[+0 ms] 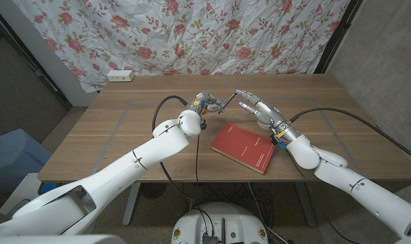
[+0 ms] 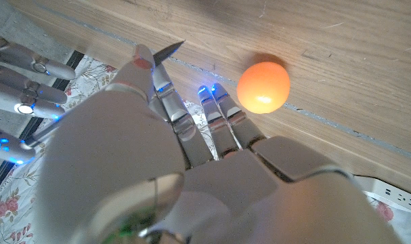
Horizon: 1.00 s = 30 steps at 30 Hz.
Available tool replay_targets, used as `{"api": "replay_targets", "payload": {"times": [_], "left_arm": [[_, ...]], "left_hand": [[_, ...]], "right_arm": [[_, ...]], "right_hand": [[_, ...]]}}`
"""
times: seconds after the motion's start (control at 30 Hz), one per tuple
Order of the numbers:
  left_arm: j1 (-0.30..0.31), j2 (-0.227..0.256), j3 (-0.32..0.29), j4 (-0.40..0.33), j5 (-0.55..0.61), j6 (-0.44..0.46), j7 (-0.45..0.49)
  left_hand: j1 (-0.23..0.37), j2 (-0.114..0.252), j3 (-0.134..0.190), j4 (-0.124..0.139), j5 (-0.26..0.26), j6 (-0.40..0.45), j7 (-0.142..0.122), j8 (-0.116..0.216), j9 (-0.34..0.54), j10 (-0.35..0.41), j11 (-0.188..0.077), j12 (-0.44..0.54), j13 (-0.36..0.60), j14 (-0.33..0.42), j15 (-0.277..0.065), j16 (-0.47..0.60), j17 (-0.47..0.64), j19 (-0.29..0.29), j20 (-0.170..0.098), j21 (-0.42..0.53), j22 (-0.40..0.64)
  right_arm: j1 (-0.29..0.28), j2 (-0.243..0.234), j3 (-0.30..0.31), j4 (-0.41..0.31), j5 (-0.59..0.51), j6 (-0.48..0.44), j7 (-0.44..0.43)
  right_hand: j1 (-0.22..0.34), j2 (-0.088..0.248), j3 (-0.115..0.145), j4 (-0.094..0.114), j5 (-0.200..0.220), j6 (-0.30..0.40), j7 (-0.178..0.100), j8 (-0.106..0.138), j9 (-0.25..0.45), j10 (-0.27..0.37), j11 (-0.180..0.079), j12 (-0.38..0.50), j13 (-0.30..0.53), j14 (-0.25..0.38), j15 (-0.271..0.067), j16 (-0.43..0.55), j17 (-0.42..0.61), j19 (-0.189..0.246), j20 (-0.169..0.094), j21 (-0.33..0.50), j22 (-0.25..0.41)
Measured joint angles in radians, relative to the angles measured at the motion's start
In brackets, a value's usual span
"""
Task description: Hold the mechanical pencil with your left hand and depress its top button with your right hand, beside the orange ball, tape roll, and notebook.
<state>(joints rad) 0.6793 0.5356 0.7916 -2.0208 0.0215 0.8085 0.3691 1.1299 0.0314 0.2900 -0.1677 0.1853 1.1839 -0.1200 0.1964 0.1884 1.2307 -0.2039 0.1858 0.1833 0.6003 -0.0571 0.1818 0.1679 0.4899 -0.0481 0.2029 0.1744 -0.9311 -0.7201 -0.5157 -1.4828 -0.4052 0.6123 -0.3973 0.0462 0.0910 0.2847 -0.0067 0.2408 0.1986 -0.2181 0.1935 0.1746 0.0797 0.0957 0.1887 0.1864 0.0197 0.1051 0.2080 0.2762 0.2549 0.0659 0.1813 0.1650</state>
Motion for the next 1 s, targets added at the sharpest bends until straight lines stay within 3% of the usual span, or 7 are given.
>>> {"api": "replay_targets", "payload": {"times": [1.0], "left_arm": [[0.000,-0.004,-0.001,0.009,0.004,-0.015,-0.007]], "left_hand": [[0.003,0.005,-0.005,0.002,-0.001,0.000,0.000,0.000,-0.001,0.000,0.000,-0.002,0.001,0.000,0.000,0.000,0.000,0.000,0.000,0.000,0.000]], "right_arm": [[-0.003,0.005,0.013,-0.001,-0.002,-0.007,-0.022]], "right_hand": [[0.000,0.000,0.003,0.003,0.000,0.021,-0.004,0.005,0.003,-0.001,-0.001,0.000,0.000,-0.002,-0.002,0.000,0.000,0.000,0.000,0.000,0.000]]}}
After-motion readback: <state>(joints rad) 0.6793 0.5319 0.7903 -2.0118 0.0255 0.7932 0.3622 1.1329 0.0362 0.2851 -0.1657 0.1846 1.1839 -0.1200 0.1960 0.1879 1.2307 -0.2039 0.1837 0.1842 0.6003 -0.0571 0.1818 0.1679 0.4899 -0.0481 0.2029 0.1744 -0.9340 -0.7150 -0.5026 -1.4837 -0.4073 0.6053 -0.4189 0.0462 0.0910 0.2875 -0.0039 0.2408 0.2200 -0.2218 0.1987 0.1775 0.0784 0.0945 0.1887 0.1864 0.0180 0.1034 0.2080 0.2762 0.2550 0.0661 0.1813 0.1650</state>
